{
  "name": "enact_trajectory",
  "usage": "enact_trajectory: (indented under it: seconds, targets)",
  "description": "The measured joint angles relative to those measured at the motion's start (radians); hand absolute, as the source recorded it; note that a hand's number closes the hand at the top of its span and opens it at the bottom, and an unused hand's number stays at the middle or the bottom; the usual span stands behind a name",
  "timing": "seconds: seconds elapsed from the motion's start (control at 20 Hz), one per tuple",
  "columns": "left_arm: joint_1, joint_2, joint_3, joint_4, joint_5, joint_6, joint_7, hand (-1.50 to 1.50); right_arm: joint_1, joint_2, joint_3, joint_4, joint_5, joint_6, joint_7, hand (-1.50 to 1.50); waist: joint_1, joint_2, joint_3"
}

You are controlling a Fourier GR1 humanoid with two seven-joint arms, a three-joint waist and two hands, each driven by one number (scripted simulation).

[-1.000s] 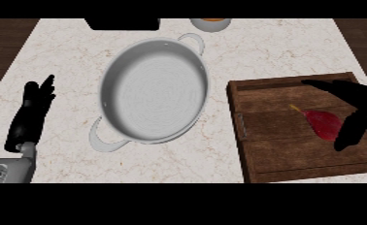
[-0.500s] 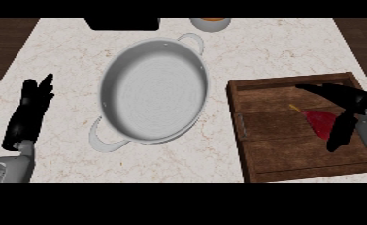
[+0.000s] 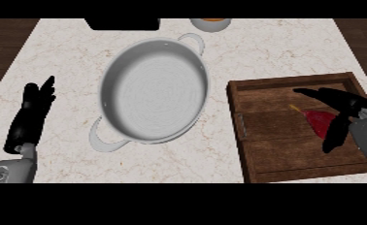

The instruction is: Pick the pear from the tray and place it in the pot

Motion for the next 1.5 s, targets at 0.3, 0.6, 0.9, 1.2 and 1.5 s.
enact_trajectory:
  seconds: [0.3, 0.6, 0.9, 1.2, 1.5]
  targets:
    - [-0.019, -0.009, 0.023, 0.006, -0.015, -0.014, 0.010, 0.00, -0.008, 0.027, -0.023, 0.009, 0.041, -0.001, -0.005, 1.50, -0.003, -0.006, -0.008]
    - [0.029, -0.024, 0.025, -0.038, -0.029, -0.018, 0.005, 0.00, 0.011, 0.026, -0.028, 0.005, 0.092, -0.110, -0.101, 1.50, -0.001, -0.007, -0.008]
    - [0.018, -0.033, 0.035, -0.019, -0.038, -0.032, -0.006, 0.00, -0.001, 0.034, -0.032, 0.014, 0.147, -0.192, -0.168, 1.50, -0.002, -0.003, -0.004]
    - [-0.003, -0.038, 0.043, -0.017, -0.051, -0.033, 0.014, 0.00, -0.003, 0.047, -0.062, -0.017, 0.186, -0.277, -0.154, 1.50, -0.006, -0.003, -0.001]
    - [0.035, -0.025, 0.080, -0.004, -0.049, -0.016, 0.019, 0.00, 0.135, 0.151, -0.083, -0.223, 0.269, -0.437, 0.160, 1.50, -0.084, -0.034, -0.006]
